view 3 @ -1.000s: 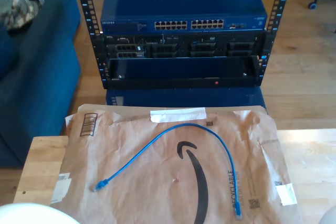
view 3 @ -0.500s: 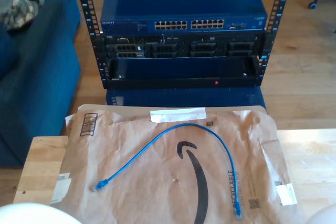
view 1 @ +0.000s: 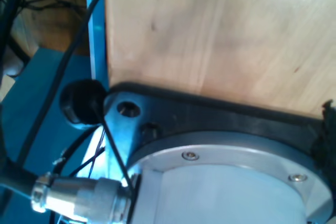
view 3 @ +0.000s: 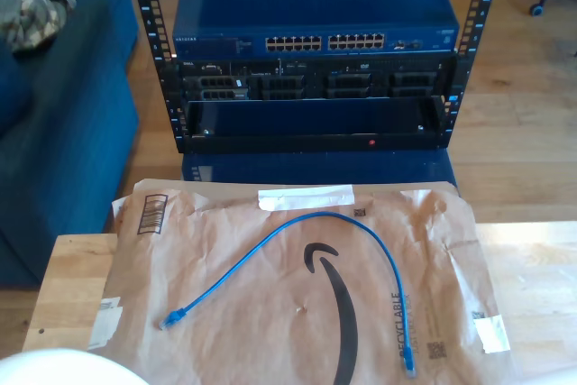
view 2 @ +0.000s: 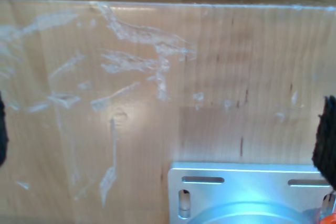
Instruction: Grab the cable and plug it in
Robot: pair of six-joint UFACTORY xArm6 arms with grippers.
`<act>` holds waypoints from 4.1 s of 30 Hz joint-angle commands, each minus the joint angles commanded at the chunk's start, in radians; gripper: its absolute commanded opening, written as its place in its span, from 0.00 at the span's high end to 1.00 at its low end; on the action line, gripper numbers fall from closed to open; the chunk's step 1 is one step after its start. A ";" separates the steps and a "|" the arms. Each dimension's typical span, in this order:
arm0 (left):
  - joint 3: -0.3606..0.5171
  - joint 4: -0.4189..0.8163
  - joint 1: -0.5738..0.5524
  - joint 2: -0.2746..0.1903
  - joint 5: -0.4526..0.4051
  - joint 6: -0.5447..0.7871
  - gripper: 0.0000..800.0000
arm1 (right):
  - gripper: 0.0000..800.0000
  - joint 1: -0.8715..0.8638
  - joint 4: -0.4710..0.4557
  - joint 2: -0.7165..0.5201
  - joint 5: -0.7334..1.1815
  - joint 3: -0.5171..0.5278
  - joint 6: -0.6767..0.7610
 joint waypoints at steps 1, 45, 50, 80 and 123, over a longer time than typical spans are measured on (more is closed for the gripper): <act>-0.018 0.000 0.000 -0.006 0.028 0.000 0.00 | 0.01 0.002 0.000 0.000 0.000 -0.006 0.003; -0.446 -0.215 -0.766 0.021 0.339 -0.695 0.00 | 0.01 1.633 -0.011 0.551 0.124 -0.638 1.270; -0.466 -0.238 -0.787 0.048 0.339 -0.707 0.00 | 0.01 1.798 0.002 0.654 0.103 -0.694 1.292; -0.499 -0.285 -0.859 0.115 0.315 -0.761 0.00 | 0.05 2.120 0.021 1.252 -0.245 -1.074 1.332; -0.502 -0.285 -0.868 0.130 0.313 -0.763 0.00 | 0.89 2.156 0.101 1.278 -0.273 -1.099 1.378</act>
